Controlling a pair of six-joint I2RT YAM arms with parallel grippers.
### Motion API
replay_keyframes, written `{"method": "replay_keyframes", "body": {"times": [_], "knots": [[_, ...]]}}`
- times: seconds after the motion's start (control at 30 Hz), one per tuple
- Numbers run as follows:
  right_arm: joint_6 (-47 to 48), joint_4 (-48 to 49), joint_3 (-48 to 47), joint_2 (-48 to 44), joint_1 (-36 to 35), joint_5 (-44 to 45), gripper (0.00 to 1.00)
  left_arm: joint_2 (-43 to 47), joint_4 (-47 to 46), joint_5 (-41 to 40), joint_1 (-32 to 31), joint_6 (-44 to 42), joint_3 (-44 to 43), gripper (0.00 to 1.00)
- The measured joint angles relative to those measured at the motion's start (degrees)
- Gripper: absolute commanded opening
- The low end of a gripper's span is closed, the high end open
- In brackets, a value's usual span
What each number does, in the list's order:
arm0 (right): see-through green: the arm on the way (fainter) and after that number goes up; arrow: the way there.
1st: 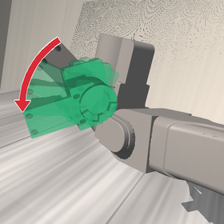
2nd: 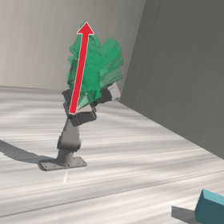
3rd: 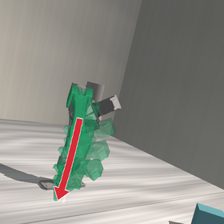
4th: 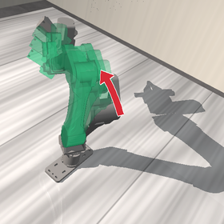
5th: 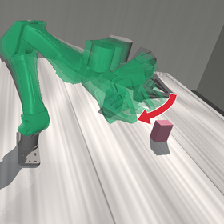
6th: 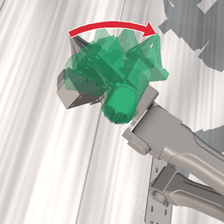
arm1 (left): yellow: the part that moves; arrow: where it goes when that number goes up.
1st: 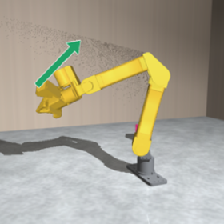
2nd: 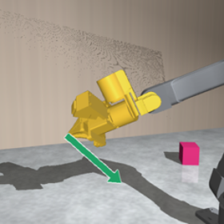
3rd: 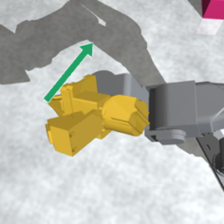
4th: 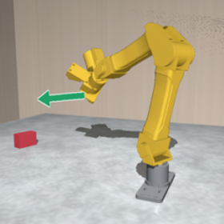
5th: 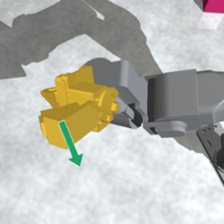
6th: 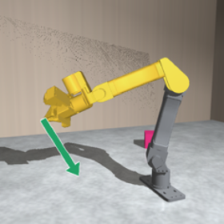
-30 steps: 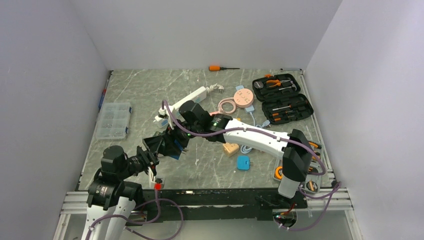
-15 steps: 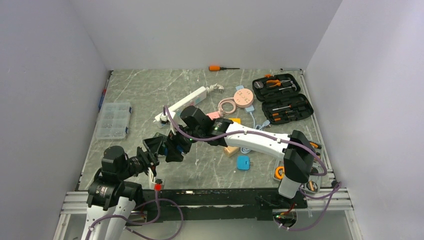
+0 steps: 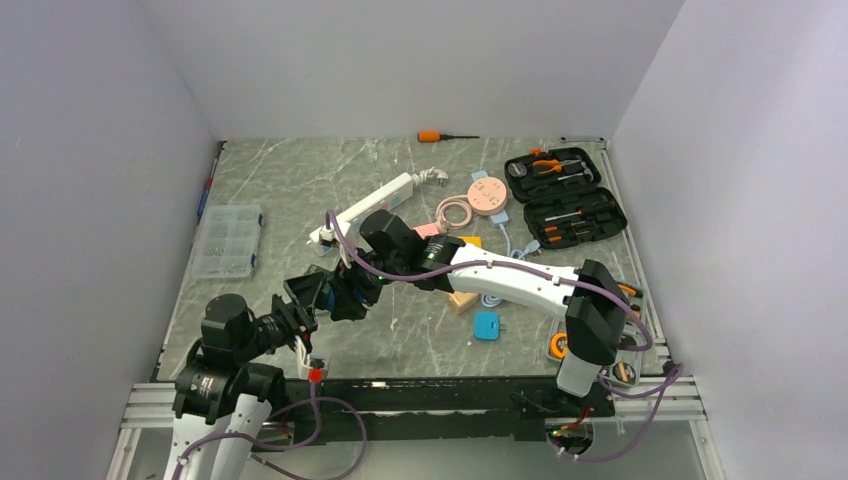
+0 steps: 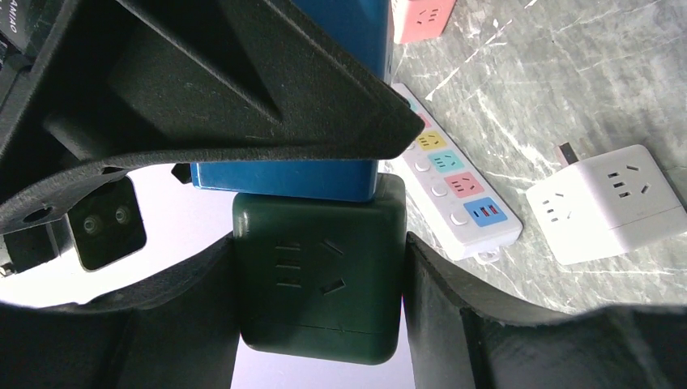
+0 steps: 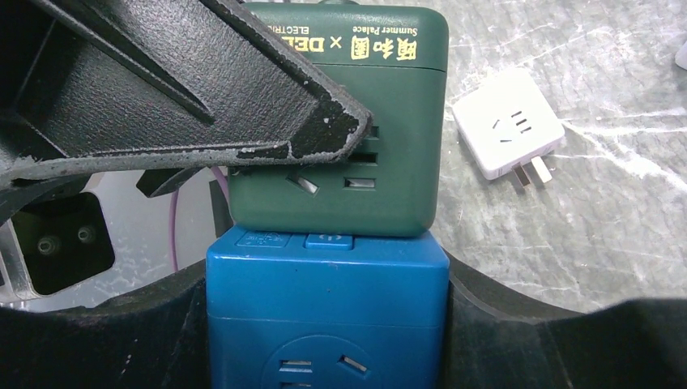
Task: Pull the plug off the socket
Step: Remove the plug from the socket, then place the plug at the center of the board.
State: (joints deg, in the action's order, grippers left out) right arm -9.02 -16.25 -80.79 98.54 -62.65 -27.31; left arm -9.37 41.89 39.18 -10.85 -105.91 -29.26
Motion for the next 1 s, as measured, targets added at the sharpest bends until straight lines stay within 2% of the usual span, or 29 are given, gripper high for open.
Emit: {"method": "replay_keyframes", "body": {"times": [0.23, 0.6, 0.87, 0.9, 1.0], "knots": [[0.02, 0.33, 0.85, -0.31, -0.02, 0.79, 0.0, -0.87, 0.13, -0.24, -0.02, -0.5, 0.0, 0.0], [-1.25, 7.96, 14.32, -9.05, -0.26, 6.36, 0.0, -8.94, -2.45, 4.68, -2.54, -3.74, 0.0, 0.0], [-2.21, 10.86, 19.08, -13.55, -0.44, 11.61, 0.0, -13.03, -7.13, 5.55, -3.19, -3.93, 0.28, 0.0], [-2.54, 10.69, 19.69, -14.14, -0.44, 12.09, 0.0, -13.64, -7.54, 4.92, -3.26, -3.65, 0.28, 0.0], [-2.69, 3.82, 23.06, -17.35, -0.42, 12.04, 0.0, -15.21, -8.24, -8.02, -1.01, -2.16, 0.33, 0.0]]}}
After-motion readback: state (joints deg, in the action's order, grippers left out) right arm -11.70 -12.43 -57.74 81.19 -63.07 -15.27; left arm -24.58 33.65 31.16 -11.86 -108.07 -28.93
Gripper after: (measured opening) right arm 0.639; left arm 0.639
